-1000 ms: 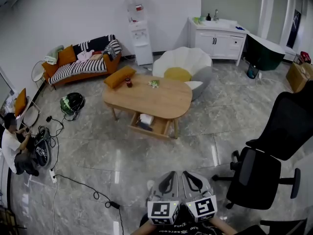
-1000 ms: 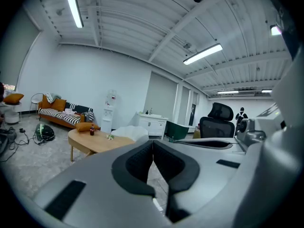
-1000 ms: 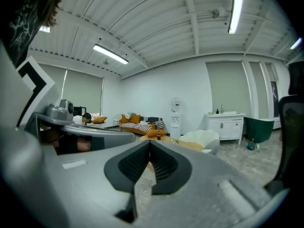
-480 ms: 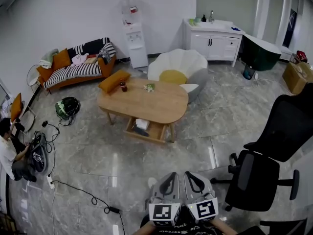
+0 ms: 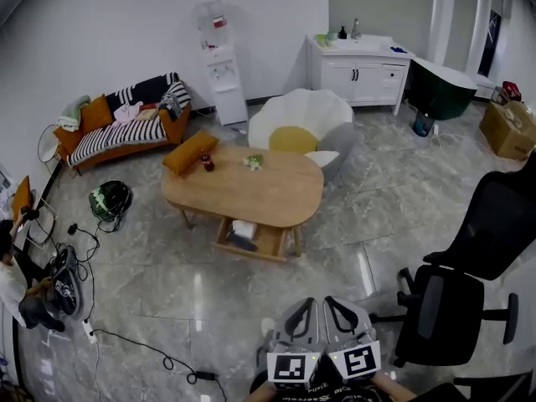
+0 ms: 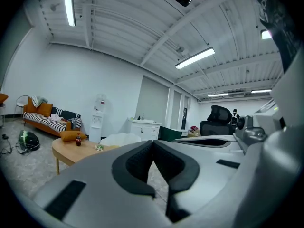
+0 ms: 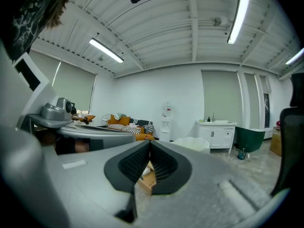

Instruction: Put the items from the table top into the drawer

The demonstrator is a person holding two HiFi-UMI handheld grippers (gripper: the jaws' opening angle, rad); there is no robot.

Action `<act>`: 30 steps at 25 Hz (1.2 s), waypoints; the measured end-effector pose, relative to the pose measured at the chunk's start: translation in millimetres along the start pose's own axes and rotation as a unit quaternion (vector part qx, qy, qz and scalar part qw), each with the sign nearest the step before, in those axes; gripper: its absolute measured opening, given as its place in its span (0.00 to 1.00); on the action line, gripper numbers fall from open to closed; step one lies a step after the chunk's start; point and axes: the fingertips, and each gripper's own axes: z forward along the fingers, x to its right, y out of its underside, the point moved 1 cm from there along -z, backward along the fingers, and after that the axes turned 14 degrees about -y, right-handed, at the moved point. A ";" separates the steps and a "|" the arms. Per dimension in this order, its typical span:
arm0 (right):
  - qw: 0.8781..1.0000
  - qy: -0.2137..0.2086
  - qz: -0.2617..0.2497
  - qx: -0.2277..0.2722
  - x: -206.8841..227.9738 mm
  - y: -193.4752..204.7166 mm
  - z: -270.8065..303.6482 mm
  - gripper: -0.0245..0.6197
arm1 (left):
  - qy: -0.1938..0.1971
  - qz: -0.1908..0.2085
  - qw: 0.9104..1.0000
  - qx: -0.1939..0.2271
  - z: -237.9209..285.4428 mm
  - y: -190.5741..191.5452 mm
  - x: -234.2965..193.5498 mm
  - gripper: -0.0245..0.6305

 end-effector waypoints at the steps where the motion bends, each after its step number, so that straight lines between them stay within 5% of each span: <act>1: 1.000 0.003 0.002 0.001 3.7 -0.4 5.7 0.04 | 0.009 0.001 1.000 0.003 6.2 -2.1 -1.9 0.05; 5: 1.000 0.019 0.012 0.003 14.0 -6.7 33.3 0.04 | 0.046 -0.001 0.999 0.008 29.7 -18.7 -11.3 0.05; 14: 0.998 0.055 0.023 0.020 30.6 -27.5 101.2 0.04 | 0.029 0.009 0.999 0.016 78.7 -37.8 -79.6 0.05; 20: 0.998 0.063 0.009 0.025 30.8 -40.7 142.9 0.04 | 0.052 0.020 0.998 0.027 101.4 -47.7 -107.4 0.05; 30: 0.997 0.074 0.017 0.019 33.7 -43.5 180.5 0.04 | 0.060 -0.009 0.998 0.021 126.4 -57.3 -141.5 0.05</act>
